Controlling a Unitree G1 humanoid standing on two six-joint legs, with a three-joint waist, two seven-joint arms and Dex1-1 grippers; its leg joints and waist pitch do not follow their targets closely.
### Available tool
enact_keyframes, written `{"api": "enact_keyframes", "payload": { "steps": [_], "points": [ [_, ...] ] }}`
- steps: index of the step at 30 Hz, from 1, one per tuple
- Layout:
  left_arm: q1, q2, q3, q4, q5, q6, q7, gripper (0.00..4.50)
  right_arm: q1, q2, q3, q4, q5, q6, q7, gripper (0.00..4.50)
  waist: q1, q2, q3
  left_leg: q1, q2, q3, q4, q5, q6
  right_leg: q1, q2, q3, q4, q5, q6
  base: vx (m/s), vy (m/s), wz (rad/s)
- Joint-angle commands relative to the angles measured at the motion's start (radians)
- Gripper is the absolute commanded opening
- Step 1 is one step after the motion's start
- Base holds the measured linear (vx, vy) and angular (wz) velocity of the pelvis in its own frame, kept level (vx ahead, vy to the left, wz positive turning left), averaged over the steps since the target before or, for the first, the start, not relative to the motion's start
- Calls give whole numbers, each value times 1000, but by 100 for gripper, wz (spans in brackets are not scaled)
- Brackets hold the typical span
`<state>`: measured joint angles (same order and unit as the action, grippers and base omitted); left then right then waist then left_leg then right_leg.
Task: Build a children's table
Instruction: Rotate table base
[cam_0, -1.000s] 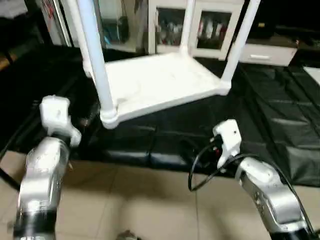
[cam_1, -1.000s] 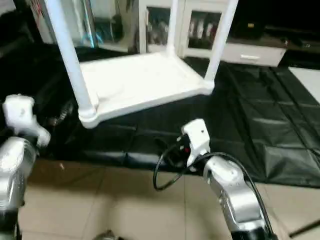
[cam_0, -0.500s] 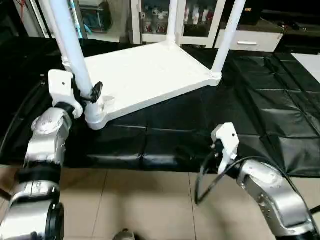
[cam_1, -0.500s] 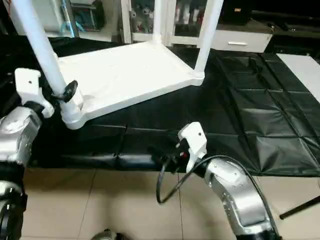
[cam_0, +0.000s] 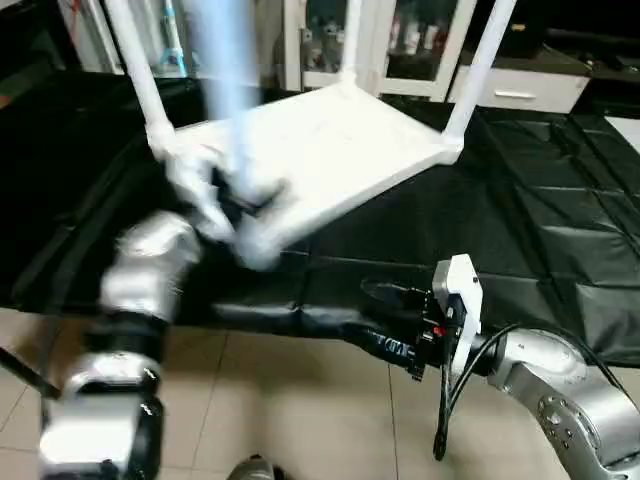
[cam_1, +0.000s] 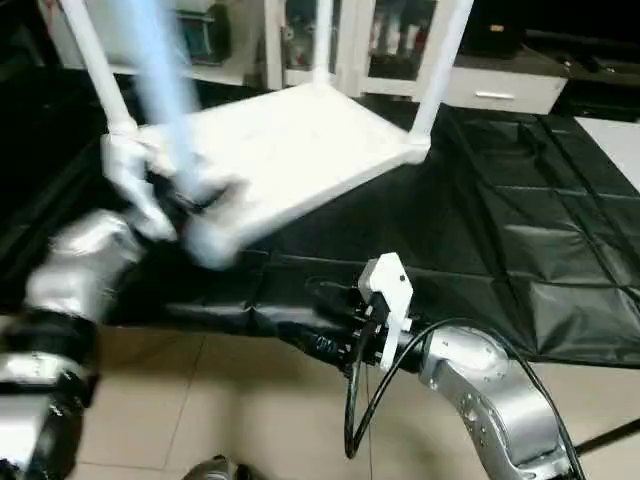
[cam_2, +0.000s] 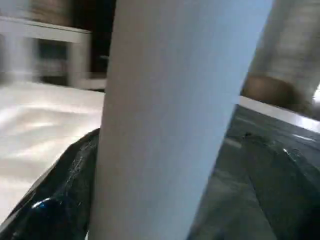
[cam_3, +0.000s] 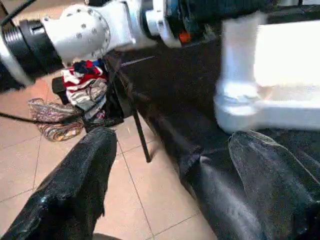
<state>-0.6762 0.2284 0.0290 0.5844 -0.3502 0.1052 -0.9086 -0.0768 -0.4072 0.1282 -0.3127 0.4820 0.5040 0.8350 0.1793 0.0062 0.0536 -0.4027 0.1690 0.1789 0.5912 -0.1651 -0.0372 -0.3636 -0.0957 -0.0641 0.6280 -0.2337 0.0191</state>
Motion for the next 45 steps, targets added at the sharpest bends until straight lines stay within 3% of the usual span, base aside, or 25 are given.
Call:
{"api": "enact_keyframes", "payload": {
  "steps": [1,2,3,4,5,6,10,14,17,21,25,27,28,29,30,31,33,35,39,43,45],
  "points": [
    [-16,-64,-81,-5,48,-19,-21,446,-2,-25,-6,-15,4,15,-5,389,-7,5,-70,40,71,-30,-86,-272,-49,24,-78,45,-64,33,-207,0,0,0],
    [-23,-82,-89,7,62,-32,-11,446,-3,-28,-5,-14,1,15,-5,389,-7,3,-70,38,71,-30,-82,-259,-43,26,-80,46,-66,40,-205,0,0,0],
    [-78,-157,-115,117,164,-127,108,446,-11,-29,-6,-1,-18,5,-15,389,-10,-2,-69,34,71,-30,-82,-245,-31,29,-81,47,-69,44,-201,0,0,0],
    [-90,-171,-118,143,185,-145,136,446,-13,-28,-7,2,-22,2,-18,389,-11,-3,-68,35,68,-28,-79,-247,-24,25,-75,48,-76,32,-187,0,0,0],
    [-111,-191,-123,185,217,-174,183,446,-18,-26,-7,10,-28,-2,-21,389,-6,-5,-72,41,72,-31,-77,-248,-23,29,-86,50,-75,24,-178,0,0,0],
    [-149,-225,-118,256,241,-216,257,446,-27,-21,-7,21,-35,-6,-28,389,-7,-6,-72,33,72,-32,-78,-233,-18,33,-83,48,-74,25,-171,0,0,0],
    [-222,-245,-111,352,262,-264,440,446,-39,-12,1,35,-67,-23,-54,389,-23,-6,-75,24,66,-38,-75,-203,-2,40,-77,42,-68,80,-166,0,0,0],
    [-255,-242,-67,377,248,-298,482,446,-39,-9,18,48,-91,-30,-77,389,-32,-8,-76,29,63,-33,-65,-165,38,36,-75,42,-66,125,-215,0,0,0],
    [-252,-236,-40,387,244,-335,465,446,-47,0,34,71,-115,-45,-90,389,-33,-8,-76,30,66,-32,-65,-169,47,35,-74,41,-65,116,-234,0,0,0],
    [-176,-202,-18,301,185,-325,332,446,-98,46,52,150,-148,-61,-119,389,-35,-6,-74,31,68,-33,-71,-201,38,31,-77,38,-66,53,-257,0,0,0],
    [-46,-102,-47,155,153,-261,218,446,-210,86,107,370,-229,-134,-120,389,-46,2,-71,36,68,-27,-77,-251,-5,20,-71,40,-67,1,-252,0,0,0],
    [20,-59,-43,57,125,-205,165,446,-283,115,124,505,-261,-180,-119,389,-47,-7,-71,33,69,-27,-80,-265,-22,19,-76,40,-62,-20,-253,0,0,0],
    [20,-59,-43,57,125,-205,165,446,-283,115,124,505,-261,-180,-119,389,-45,-3,-72,35,70,-26,-80,-263,-27,18,-76,40,-63,-25,-250,0,0,0],
    [48,-45,-44,7,108,-177,128,446,-309,127,129,549,-263,-191,-106,389,-45,-13,-73,38,70,-22,-78,-247,-28,16,-72,41,-62,-3,-247,0,0,0],
    [67,-35,-45,-26,97,-158,103,446,-325,137,131,577,-264,-199,-97,389,-40,-7,-74,38,71,-24,-78,-237,-26,15,-74,41,-57,10,-252,0,0,0],
    [89,-23,-41,-70,79,-117,87,446,-349,147,138,620,-268,-211,-78,389,-39,-15,-72,37,70,-19,-78,-224,-20,13,-69,40,-58,27,-250,0,0,0],
    [118,4,-39,-120,76,-90,82,446,-393,166,150,706,-274,-234,-38,389,-39,-11,-73,33,69,-20,-77,-209,-9,15,-71,39,-51,47,-254,0,0,0],
    [120,11,-23,-126,74,-83,107,446,-412,175,155,745,-267,-240,1,389,-37,-10,-71,38,70,-18,-79,-224,-14,11,-69,40,-55,31,-246,0,0,0],
    [129,35,5,-164,51,-45,135,446,-452,201,154,821,-245,-259,84,389,-36,-16,-73,35,69,-18,-79,-218,-13,16,-71,40,-51,51,-239,0,0,0],
    [147,56,9,-195,44,-4,125,446,-475,223,131,863,-247,-286,55,389,-39,-15,-73,36,68,-17,-77,-196,-13,14,-69,41,-50,60,-243,0,0,0],
    [174,74,7,-248,32,52,107,446,-510,243,111,944,-265,-348,12,389,-41,-13,-74,36,67,-15,-77,-199,-20,12,-68,41,-49,50,-251,0,0,0]
  ]
}}
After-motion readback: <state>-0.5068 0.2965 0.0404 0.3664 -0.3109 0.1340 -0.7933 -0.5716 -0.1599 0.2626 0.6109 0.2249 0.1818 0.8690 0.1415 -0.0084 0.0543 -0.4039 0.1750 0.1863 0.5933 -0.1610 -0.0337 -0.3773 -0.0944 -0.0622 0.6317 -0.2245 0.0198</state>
